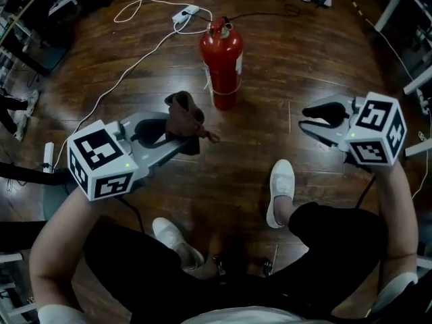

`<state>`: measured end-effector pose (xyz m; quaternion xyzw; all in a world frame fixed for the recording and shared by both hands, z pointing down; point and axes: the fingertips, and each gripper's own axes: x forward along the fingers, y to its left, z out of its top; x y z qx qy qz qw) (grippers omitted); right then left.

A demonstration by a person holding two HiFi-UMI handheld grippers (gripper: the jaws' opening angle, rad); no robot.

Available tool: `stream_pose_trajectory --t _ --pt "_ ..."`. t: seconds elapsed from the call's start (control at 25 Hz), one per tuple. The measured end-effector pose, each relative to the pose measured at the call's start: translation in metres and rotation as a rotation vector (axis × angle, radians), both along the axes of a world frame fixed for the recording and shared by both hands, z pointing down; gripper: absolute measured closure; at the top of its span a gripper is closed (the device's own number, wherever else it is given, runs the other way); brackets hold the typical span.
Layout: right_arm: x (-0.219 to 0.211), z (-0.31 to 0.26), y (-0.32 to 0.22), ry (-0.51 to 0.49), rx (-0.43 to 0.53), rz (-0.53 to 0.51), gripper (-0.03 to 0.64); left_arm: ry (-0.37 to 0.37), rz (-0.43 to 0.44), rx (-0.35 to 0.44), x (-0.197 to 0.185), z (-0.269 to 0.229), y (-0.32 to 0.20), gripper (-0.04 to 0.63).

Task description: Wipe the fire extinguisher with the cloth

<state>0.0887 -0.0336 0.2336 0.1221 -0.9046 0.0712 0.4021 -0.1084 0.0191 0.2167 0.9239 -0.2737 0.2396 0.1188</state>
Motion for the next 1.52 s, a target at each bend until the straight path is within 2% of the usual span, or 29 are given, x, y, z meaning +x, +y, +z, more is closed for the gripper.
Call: stream_pose_trajectory --t 0.08,0.24,0.44,0.56,0.72,0.88,1.12,1.52 --pt "-0.004 -0.015 0.034 0.017 0.017 -0.027 0.515 -0.001 0.014 0.007 0.002 -0.012 0.028 0.499" --pt "-0.011 -0.029 0.101 0.022 -0.039 -0.063 0.515 0.037 0.094 0.020 0.027 -0.029 0.071 0.497" --pt "-0.029 -0.005 0.167 0.052 -0.093 -0.097 0.509 0.039 0.210 0.035 0.051 -0.034 0.111 0.497" --pt "-0.029 0.013 0.198 0.051 -0.144 -0.085 0.509 0.058 0.237 -0.006 0.055 -0.022 0.126 0.497" --pt "-0.038 0.017 0.224 0.044 -0.124 -0.083 0.509 0.024 0.275 -0.042 0.049 -0.006 0.153 0.497" --pt "-0.041 0.015 0.246 0.028 -0.100 -0.086 0.508 0.037 0.254 -0.003 0.040 -0.015 0.170 0.497" --pt "-0.044 0.012 0.266 0.003 -0.052 -0.043 0.525 0.047 0.193 -0.008 0.017 -0.014 0.187 0.497" --pt "-0.055 0.022 0.293 0.017 -0.029 -0.032 0.526 0.032 0.197 0.015 0.008 -0.011 0.216 0.495"
